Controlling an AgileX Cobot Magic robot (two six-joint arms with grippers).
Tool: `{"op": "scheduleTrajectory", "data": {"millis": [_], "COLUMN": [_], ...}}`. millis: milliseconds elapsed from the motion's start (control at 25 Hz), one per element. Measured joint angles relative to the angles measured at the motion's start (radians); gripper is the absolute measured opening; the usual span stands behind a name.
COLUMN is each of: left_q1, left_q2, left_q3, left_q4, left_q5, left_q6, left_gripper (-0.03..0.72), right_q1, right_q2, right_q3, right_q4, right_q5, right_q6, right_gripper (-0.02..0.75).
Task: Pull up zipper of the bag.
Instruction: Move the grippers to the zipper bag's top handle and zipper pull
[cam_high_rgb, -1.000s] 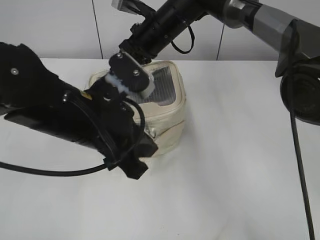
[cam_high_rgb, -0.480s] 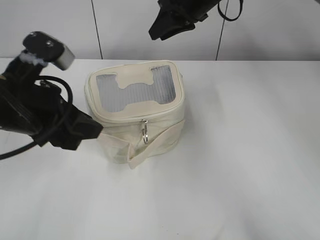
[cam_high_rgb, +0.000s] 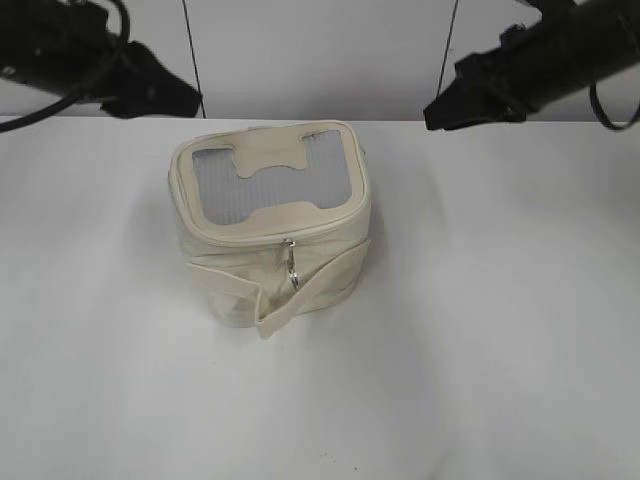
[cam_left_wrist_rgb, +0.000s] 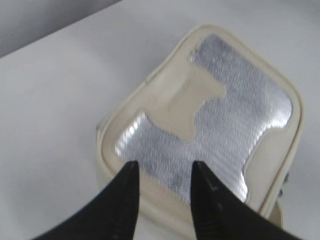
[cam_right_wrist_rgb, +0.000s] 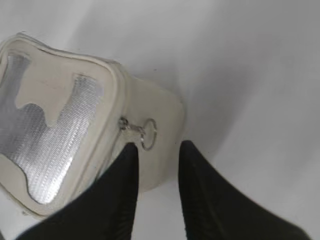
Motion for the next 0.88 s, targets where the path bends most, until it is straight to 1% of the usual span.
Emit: {"op": "scheduleTrajectory", "data": {"millis": [80,160,240,320,440,560,680,880], "left_q1": [0.012,0.012,0.011,0.011,0.005,-0.009,-0.025,-0.034], "left_q2": [0.099,0.197,0.290,0.384,0.498,0.590,0.657,0.707], "left_q3": [-0.113,-0.232,-0.362,-0.469,-0.600,-0.692,-0.734,-0.754], "left_q4": [-0.066,-0.099,-0.119,-0.153,-0.176,-0.172,-0.171,-0.165], "left_q5": [0.063,0.127,0.193,0.262,0.328,0.379,0.395,0.395], "left_q6": [0.074,0.113,0.129,0.134,0.135,0.137,0.137,0.137], "left_gripper": [0.293,0.342,0.393,0.425,0.442,0.445,0.446,0.446], "right_q1": [-0.014,-0.011,-0.008,-0.008,-0.008,-0.008,-0.008,-0.008], "right_q2": [-0.111,-0.187,-0.209,-0.206,-0.200,-0.199,-0.199,-0.199], "right_q3": [0.216,0.385,0.470,0.507,0.516,0.516,0.516,0.516], "right_q4": [0.111,0.246,0.356,0.418,0.459,0.476,0.480,0.482], "right_q5": [-0.149,-0.247,-0.281,-0.265,-0.238,-0.230,-0.228,-0.225], "right_q6": [-0.149,-0.306,-0.447,-0.510,-0.552,-0.567,-0.575,-0.577], "right_gripper": [0.233,0.233,0.246,0.290,0.368,0.394,0.401,0.401]}}
